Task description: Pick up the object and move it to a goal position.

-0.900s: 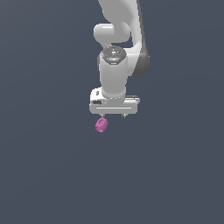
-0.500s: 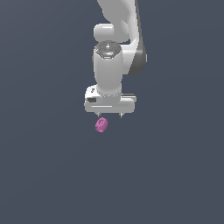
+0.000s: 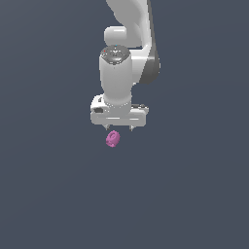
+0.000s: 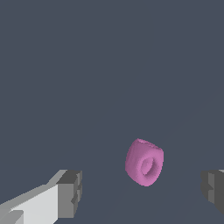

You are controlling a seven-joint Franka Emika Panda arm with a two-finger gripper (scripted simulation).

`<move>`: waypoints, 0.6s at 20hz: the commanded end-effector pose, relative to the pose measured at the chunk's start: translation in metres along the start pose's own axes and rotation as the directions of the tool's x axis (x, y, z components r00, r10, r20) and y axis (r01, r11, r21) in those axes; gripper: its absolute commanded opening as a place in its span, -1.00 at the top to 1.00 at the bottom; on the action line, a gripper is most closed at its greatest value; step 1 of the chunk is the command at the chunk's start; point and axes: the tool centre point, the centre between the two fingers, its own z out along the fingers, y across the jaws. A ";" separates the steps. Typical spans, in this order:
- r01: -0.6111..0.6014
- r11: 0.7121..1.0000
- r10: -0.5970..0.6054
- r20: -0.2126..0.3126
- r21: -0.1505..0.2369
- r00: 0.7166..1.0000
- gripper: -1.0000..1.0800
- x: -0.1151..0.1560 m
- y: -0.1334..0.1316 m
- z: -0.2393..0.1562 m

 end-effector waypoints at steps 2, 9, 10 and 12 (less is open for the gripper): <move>-0.043 0.999 0.043 0.004 0.001 0.999 -0.92 -0.005 0.005 0.014; -0.200 0.980 0.200 0.015 -0.002 0.980 -0.92 -0.025 0.025 0.059; -0.222 0.975 0.223 0.017 -0.003 0.975 -0.92 -0.028 0.028 0.065; -0.261 0.965 0.261 0.019 -0.005 0.965 -0.92 -0.034 0.033 0.076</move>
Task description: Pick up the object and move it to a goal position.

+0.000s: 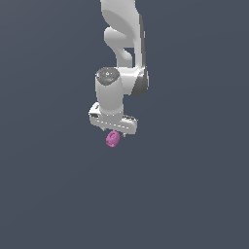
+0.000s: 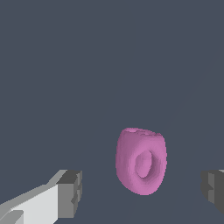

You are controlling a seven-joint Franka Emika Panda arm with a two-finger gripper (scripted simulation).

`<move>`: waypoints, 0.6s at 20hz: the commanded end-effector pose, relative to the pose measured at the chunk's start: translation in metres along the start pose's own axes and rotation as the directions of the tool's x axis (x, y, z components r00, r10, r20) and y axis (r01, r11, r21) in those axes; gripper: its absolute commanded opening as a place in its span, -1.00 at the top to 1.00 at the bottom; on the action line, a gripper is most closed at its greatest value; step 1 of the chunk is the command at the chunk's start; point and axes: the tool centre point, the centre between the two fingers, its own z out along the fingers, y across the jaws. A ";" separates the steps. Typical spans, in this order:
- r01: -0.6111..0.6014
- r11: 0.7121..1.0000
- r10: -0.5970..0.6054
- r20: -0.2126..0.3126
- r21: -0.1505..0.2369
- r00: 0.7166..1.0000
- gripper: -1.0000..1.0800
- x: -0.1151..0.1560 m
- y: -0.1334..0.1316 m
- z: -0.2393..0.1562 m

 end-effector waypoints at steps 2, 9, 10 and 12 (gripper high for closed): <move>-0.065 0.998 0.065 0.003 -0.003 0.998 -0.92 -0.007 0.010 0.017; -0.114 0.993 0.114 0.005 -0.006 0.993 -0.92 -0.014 0.018 0.030; -0.108 0.994 0.109 0.006 -0.006 0.994 -0.92 -0.013 0.017 0.029; -0.108 0.994 0.109 0.006 -0.006 0.994 -0.92 -0.013 0.017 0.030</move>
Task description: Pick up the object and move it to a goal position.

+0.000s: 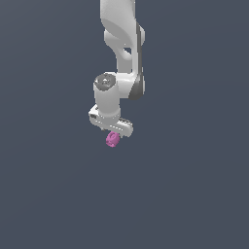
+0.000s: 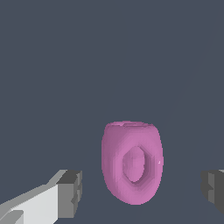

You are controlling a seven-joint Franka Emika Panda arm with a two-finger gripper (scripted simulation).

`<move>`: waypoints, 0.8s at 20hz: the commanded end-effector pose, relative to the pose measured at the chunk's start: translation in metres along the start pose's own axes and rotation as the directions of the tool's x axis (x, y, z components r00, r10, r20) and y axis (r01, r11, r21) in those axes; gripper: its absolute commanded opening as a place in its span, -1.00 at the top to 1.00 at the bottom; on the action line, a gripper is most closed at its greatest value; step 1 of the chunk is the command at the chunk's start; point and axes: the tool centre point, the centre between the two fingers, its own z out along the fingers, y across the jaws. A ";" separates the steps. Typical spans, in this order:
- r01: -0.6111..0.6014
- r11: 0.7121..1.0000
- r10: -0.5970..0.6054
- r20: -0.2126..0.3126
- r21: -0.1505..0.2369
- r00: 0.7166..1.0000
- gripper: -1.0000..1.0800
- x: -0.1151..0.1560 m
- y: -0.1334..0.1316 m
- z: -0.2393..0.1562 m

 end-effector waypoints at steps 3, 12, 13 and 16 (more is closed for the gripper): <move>-0.001 1.000 0.001 0.000 0.000 1.000 -0.92 0.000 0.000 0.008; -0.006 1.000 0.006 -0.001 0.000 1.000 -0.92 -0.001 0.001 0.046; -0.006 1.000 0.006 -0.001 0.000 1.000 -0.92 -0.001 0.001 0.048; -0.006 1.000 0.006 -0.001 0.000 1.000 -0.92 -0.001 0.001 0.051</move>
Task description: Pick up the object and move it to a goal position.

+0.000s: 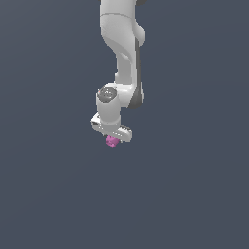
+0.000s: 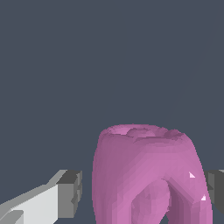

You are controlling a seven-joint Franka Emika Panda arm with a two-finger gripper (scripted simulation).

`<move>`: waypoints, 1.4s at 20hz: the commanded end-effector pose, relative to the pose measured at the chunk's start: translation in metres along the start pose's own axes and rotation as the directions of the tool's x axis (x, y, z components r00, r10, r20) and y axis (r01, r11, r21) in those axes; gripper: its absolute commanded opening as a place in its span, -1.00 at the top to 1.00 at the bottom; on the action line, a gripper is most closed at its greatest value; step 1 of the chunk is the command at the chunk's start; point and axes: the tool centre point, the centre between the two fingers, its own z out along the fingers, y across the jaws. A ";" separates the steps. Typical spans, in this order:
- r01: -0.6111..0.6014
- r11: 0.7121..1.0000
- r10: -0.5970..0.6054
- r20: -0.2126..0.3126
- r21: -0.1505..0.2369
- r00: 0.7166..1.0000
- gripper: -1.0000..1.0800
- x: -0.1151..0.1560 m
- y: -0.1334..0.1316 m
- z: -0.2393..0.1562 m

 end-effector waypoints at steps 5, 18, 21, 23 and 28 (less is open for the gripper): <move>0.000 1.000 0.000 -0.001 0.000 1.000 1.00 0.001 0.000 0.001; 0.000 1.000 0.000 -0.002 0.001 1.000 1.00 -0.010 -0.012 -0.008; 0.000 1.000 0.000 -0.002 0.001 1.000 1.00 -0.020 -0.024 -0.018; 0.000 1.000 0.000 -0.002 0.001 1.000 1.00 -0.030 -0.035 -0.026; 0.000 1.000 0.000 -0.002 0.001 1.000 1.00 -0.059 -0.068 -0.051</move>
